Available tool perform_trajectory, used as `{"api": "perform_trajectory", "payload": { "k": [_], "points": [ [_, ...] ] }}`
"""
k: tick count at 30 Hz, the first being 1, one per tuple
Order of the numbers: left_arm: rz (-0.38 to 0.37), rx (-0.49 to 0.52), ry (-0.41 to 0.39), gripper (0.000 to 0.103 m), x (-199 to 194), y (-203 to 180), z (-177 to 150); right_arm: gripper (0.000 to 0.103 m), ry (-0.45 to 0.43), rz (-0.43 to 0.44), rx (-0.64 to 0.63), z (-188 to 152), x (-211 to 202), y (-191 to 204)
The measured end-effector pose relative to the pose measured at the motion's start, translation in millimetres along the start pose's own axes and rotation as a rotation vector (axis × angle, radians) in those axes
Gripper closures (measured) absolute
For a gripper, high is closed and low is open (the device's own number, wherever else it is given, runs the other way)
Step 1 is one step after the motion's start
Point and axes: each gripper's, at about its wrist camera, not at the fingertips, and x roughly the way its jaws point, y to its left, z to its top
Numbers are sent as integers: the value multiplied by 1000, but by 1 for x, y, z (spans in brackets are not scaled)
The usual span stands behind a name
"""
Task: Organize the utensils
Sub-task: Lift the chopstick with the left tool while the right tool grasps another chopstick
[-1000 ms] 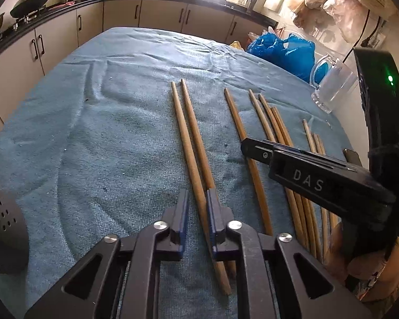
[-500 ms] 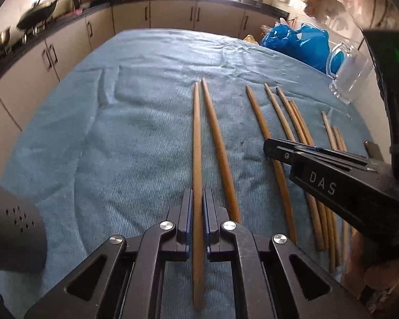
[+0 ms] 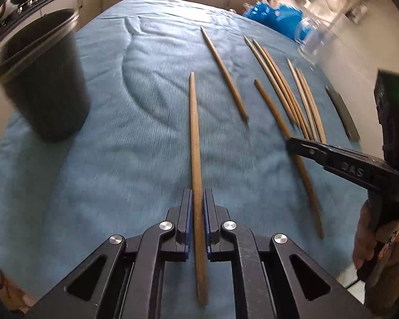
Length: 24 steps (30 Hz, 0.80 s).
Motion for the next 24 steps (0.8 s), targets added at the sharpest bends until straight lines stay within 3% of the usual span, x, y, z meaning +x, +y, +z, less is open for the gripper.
{"api": "perform_trajectory", "payload": {
  "k": [3, 5, 7, 13, 17, 24],
  "points": [
    [-11, 29, -24, 92, -18, 0, -6, 91, 21, 8, 3, -20, -11, -4],
    [3, 37, -47, 75, -23, 1, -1, 86, 31, 8, -3, -23, -13, -4],
    [39, 33, -71, 71, -22, 1, 12, 82, 42, -8, -10, -18, -10, 0],
    [112, 61, -18, 71, 14, -9, 50, 79, 53, -89, -102, 14, 11, 24],
    [156, 82, 12, 81, 32, -12, 63, 79, 79, -124, -107, 44, 26, 28],
    [146, 75, 36, 81, 39, -8, 78, 79, 134, -160, -114, 78, 44, 35]
  ]
}}
